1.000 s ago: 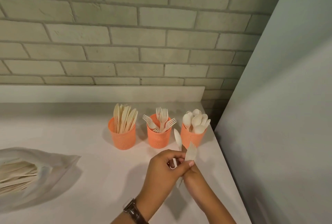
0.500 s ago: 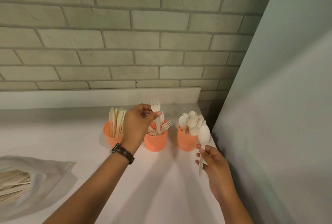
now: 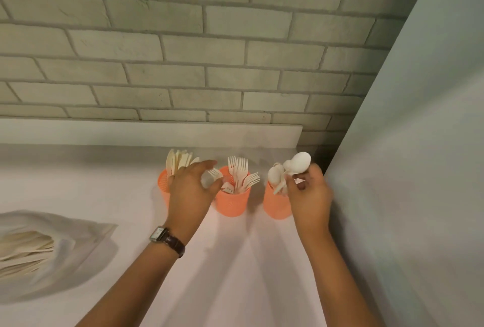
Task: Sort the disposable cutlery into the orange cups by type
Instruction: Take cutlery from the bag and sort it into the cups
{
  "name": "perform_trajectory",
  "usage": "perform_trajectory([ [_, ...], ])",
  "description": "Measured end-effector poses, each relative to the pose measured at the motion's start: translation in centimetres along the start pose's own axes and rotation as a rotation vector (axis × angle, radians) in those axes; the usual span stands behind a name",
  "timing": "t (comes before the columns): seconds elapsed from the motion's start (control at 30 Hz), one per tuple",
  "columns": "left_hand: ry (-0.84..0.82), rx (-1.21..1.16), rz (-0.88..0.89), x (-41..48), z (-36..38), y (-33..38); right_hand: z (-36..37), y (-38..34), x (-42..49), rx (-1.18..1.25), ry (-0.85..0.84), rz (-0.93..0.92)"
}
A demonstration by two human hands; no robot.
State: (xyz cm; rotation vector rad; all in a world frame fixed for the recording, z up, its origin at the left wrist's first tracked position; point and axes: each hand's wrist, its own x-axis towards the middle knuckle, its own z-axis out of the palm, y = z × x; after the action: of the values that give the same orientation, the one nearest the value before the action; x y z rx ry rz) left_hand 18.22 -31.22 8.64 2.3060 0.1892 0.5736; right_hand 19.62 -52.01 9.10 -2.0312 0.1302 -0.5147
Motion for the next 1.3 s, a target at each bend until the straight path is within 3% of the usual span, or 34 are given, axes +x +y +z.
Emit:
perform_trajectory([
  [0.4,-0.005,-0.239,-0.087,-3.0,-9.1,-4.3,2.3,-1.2,-0.6,-0.076,0.113,0.072],
  [0.53,-0.060,-0.226,-0.023,-2.7,-13.3,-6.5,3.4,-2.4,-2.0,-0.166,0.069,0.159],
  [0.63,-0.111,-0.177,0.062,-2.4,-17.5,-8.7,4.1,-3.8,-3.7,-0.398,0.100,0.080],
  [0.73,-0.138,-0.092,0.161,-2.2,-21.7,-12.1,5.8,-6.9,-7.7,-0.262,0.200,0.063],
  [0.87,-0.168,0.088,0.219,-2.2,-26.8,-18.2,10.7,-12.1,-15.6,-0.163,-0.038,-0.078],
  [1.03,-0.200,0.407,0.159,-3.8,-30.8,-26.1,18.1,-15.9,-23.3,-0.008,-0.370,-0.072],
  [1.2,-0.217,0.410,0.121,-5.9,-31.7,-29.2,24.1,-18.6,-27.4,0.071,-0.632,-0.070],
  [1.3,-0.258,0.344,0.013,-6.3,-31.7,-29.9,27.0,-18.5,-27.6,-0.028,-0.797,-0.094],
])
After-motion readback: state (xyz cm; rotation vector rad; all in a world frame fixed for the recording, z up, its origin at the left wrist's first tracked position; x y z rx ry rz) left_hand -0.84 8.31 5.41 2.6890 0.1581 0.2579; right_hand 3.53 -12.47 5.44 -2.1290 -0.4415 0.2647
